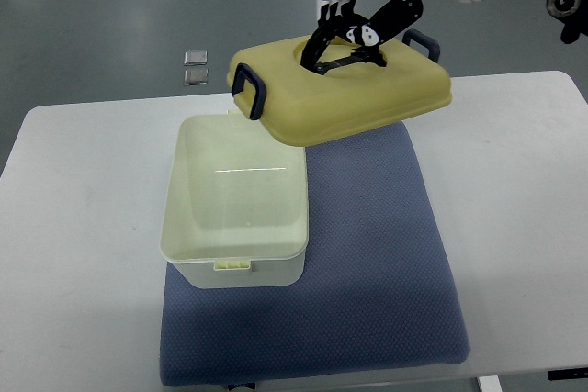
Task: Open white storage box with right hand
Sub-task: 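Lift the yellow lid off the box and carry it away from the box, then lower the yellow lid onto the mat beside the open box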
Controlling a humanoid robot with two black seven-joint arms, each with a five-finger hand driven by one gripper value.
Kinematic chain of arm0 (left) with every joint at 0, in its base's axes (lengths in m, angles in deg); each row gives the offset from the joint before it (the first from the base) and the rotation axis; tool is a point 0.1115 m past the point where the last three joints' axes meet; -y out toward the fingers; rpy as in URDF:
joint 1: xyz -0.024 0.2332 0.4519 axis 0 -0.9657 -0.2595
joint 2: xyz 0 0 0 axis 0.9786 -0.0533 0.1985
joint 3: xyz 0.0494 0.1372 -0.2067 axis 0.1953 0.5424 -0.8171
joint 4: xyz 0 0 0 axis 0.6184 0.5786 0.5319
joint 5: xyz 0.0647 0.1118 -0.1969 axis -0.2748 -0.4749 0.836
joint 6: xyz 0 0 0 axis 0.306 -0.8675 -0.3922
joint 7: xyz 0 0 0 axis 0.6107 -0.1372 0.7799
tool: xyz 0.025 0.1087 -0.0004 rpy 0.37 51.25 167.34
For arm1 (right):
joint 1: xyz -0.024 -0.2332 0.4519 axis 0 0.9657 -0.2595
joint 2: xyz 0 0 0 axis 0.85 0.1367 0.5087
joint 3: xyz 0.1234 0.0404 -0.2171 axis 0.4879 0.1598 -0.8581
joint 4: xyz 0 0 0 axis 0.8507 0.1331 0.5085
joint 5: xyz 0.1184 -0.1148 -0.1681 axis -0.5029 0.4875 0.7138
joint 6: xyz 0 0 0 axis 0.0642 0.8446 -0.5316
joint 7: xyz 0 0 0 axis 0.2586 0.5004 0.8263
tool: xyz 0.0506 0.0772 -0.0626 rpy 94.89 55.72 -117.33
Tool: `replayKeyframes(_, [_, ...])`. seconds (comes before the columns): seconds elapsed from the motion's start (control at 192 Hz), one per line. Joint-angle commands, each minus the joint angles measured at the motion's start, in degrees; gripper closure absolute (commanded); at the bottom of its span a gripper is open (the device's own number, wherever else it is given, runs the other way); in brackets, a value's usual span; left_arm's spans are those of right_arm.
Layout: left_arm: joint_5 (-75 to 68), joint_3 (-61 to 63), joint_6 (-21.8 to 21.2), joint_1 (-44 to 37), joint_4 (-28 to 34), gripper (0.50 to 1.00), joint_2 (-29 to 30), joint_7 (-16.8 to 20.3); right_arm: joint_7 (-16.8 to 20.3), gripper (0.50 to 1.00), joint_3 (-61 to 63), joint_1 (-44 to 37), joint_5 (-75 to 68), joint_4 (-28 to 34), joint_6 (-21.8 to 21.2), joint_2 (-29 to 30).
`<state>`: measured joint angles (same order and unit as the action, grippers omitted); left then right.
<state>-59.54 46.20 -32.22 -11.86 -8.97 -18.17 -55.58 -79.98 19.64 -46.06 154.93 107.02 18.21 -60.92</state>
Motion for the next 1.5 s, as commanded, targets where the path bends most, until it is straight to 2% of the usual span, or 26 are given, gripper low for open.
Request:
replayKeyframes(0.0, [0.0, 0.0, 0.0, 0.0, 0.0, 0.500, 0.0, 0.0, -0.2, 1.000, -0.2, 1.9, 0.6, -0.1, -0.7, -4.6])
replayKeyframes(0.178, [0.0, 0.0, 0.0, 0.1, -0.2, 0.500, 0.0, 0.0, -0.2, 1.000, -0.9, 6.1, 1.2, -0.2, -0.5, -10.8])
replayKeyframes(0.329, [-0.1, 0.1, 0.0, 0.0, -0.2, 0.500, 0.0, 0.0, -0.2, 1.000, -1.0, 10.3, 3.0, -0.9, 0.4, -12.0])
replayKeyframes(0.433, [-0.1, 0.1, 0.0, 0.1, -0.2, 0.500, 0.0, 0.0, -0.1, 1.000, -1.0, 13.8, 4.1, -1.0, 3.6, -11.5])
replayKeyframes(0.538, [0.0, 0.1, 0.0, 0.1, -0.2, 0.500, 0.0, 0.0, 0.2, 1.000, -1.0, 16.3, 4.1, -1.0, 7.6, -9.2])
replayKeyframes(0.82, [0.0, -0.2, 0.0, 0.0, 0.1, 0.500, 0.0, 0.0, 0.5, 1.000, -1.0, 21.4, 7.8, -2.4, 12.8, -0.8])
replayKeyframes(1.238, [0.0, -0.2, 0.0, 0.0, 0.1, 0.500, 0.0, 0.0, -0.2, 1.000, -0.2, 25.3, 7.7, -2.4, 16.9, 6.6])
replayKeyframes(1.493, [0.0, -0.2, 0.0, 0.0, 0.2, 0.500, 0.0, 0.0, -0.2, 1.000, -0.2, 27.3, 7.7, -2.5, 18.1, 8.2])
